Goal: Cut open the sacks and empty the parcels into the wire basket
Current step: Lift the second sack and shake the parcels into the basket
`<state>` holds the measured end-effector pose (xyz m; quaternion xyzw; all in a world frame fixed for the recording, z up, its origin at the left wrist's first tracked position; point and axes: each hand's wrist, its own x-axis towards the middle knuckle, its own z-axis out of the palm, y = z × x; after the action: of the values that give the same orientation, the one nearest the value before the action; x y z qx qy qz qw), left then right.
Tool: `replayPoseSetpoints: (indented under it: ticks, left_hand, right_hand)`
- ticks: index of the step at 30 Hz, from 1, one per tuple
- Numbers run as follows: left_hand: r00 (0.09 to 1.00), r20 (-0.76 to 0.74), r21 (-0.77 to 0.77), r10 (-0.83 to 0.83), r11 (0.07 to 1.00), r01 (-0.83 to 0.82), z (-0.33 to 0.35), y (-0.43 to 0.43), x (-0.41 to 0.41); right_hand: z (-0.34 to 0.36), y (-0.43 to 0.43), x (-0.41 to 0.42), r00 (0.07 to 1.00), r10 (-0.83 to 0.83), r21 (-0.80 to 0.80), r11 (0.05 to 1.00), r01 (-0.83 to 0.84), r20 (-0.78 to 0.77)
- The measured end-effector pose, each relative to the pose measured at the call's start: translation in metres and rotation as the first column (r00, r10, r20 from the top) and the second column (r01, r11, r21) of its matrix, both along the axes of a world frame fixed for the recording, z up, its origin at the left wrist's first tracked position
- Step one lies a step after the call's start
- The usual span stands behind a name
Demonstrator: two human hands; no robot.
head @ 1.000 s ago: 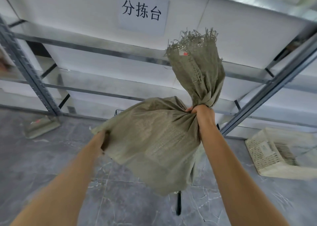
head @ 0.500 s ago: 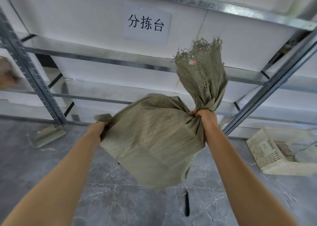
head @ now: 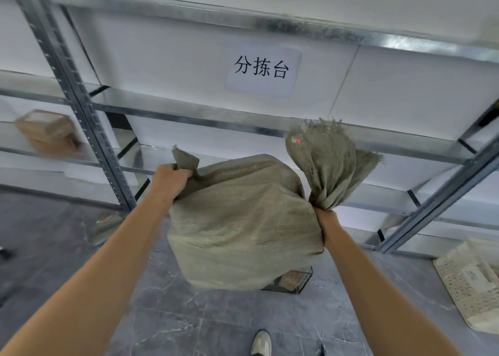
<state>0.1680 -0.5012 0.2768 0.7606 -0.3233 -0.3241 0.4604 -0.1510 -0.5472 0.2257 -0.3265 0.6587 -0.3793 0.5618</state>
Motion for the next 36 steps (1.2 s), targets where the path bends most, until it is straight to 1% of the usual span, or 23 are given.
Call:
replayPoseSetpoints:
  ticks: [2, 5, 8, 10, 12, 14, 15, 18, 22, 24, 28, 30, 32, 34, 36]
  left_hand:
    - [0.997, 0.073, -0.001, -0.022, 1.0, 0.022, 0.009, -0.014, -0.002]
    - [0.985, 0.159, -0.004, -0.061, 0.998, 0.063, 0.019, -0.043, -0.005]
    - [0.97, 0.231, -0.008, -0.07, 0.997, 0.074, 0.028, -0.08, -0.01]
    - [0.967, 0.245, -0.018, -0.064, 0.997, 0.07, 0.031, -0.108, -0.01]
    - [0.964, 0.258, -0.001, -0.066, 0.998, 0.069, 0.033, -0.137, -0.012]
    - [0.962, 0.258, 0.023, -0.084, 0.996, 0.081, 0.031, -0.164, -0.017]
    - [0.962, 0.258, 0.032, -0.093, 0.996, 0.088, 0.028, -0.177, -0.022]
    - [0.947, 0.295, 0.085, -0.126, 0.991, 0.105, 0.013, -0.208, -0.038]
    - [0.934, 0.305, 0.131, -0.184, 0.98, 0.15, -0.003, -0.235, -0.05]
    - [0.941, 0.274, 0.12, -0.199, 0.978, 0.172, -0.001, -0.248, -0.053]
    - [0.932, 0.205, 0.089, -0.299, 0.954, 0.286, 0.004, -0.266, -0.064]
    - [0.925, 0.175, 0.075, -0.336, 0.942, 0.328, 0.001, -0.274, -0.069]
    - [0.922, 0.154, 0.065, -0.354, 0.935, 0.349, -0.002, -0.281, -0.07]
    - [0.923, 0.133, 0.032, -0.361, 0.932, 0.36, -0.001, -0.287, -0.069]
    - [0.925, 0.109, 0.004, -0.364, 0.931, 0.366, -0.002, -0.292, -0.068]
  right_hand:
    - [-0.012, -0.021, 0.008, 0.999, 0.043, 0.042, 0.998, -0.042, -0.028]
    - [-0.025, -0.06, 0.018, 0.997, 0.082, 0.128, 0.989, -0.08, -0.014]
    - [-0.017, -0.099, 0.02, 0.965, 0.26, 0.24, 0.936, -0.256, 0.011]
    - [-0.019, -0.129, 0.017, 0.95, 0.312, 0.288, 0.908, -0.305, 0.025]
    - [-0.026, -0.155, 0.016, 0.943, 0.328, 0.316, 0.89, -0.329, 0.057]
    - [-0.035, -0.18, 0.018, 0.95, 0.307, 0.333, 0.891, -0.31, 0.063]
    - [-0.041, -0.194, 0.019, 0.949, 0.313, 0.353, 0.884, -0.305, 0.037]
    - [-0.048, -0.23, 0.024, 0.915, 0.4, 0.43, 0.836, -0.341, -0.052]
    - [-0.047, -0.252, 0.037, 0.916, 0.394, 0.496, 0.812, -0.307, -0.079]
    - [-0.055, -0.264, 0.041, 0.917, 0.384, 0.483, 0.827, -0.289, -0.107]
    - [-0.058, -0.279, 0.055, 0.926, 0.375, 0.407, 0.853, -0.328, -0.038]
    - [-0.055, -0.282, 0.062, 0.926, 0.374, 0.368, 0.87, -0.328, -0.058]
    - [-0.052, -0.282, 0.068, 0.889, 0.423, 0.328, 0.877, -0.352, -0.176]
    - [-0.045, -0.279, 0.077, 0.801, 0.484, 0.278, 0.871, -0.405, -0.351]
    - [-0.039, -0.28, 0.086, 0.74, 0.484, 0.195, 0.873, -0.448, -0.467]
